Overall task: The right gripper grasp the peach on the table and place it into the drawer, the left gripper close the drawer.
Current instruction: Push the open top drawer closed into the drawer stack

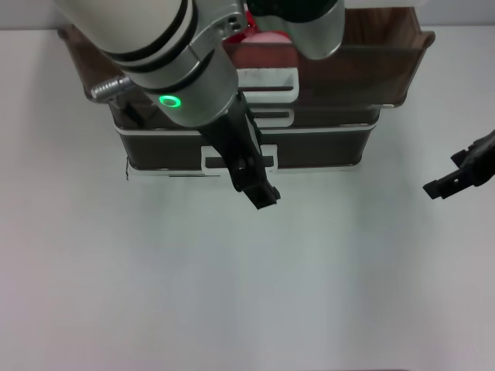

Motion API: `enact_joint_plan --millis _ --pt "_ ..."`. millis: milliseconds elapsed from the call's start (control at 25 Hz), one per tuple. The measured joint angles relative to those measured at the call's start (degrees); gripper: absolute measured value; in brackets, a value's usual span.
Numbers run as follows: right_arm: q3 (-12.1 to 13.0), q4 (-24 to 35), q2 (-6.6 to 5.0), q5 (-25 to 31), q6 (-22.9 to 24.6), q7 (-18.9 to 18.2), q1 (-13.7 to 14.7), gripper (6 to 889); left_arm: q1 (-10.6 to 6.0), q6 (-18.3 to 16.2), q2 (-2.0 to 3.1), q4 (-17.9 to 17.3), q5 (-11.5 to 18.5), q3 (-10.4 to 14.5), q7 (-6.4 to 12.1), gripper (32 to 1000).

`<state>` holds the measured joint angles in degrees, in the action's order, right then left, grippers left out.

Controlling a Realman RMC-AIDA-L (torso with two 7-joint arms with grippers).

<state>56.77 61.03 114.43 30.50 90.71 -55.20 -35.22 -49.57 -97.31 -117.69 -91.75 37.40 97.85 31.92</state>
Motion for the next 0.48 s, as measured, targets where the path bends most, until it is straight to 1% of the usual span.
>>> enact_joint_plan --millis 120,200,320,480 --pt "0.0 -1.0 0.0 0.0 -0.35 0.0 -0.25 854 0.0 1.6 0.01 0.74 -0.98 -0.19 1.74 815" --pt "0.0 -1.18 0.0 0.0 -0.64 0.0 -0.26 854 0.02 2.42 0.03 1.03 -1.54 -0.42 2.5 815" --pt "0.0 -1.29 0.01 -0.01 -0.77 0.0 -0.27 854 0.01 3.17 0.01 1.78 -2.23 -1.1 3.38 815" --pt "0.0 -1.35 0.01 -0.01 -0.81 0.0 -0.32 854 0.0 4.9 0.08 3.63 -3.49 -1.47 3.94 816"
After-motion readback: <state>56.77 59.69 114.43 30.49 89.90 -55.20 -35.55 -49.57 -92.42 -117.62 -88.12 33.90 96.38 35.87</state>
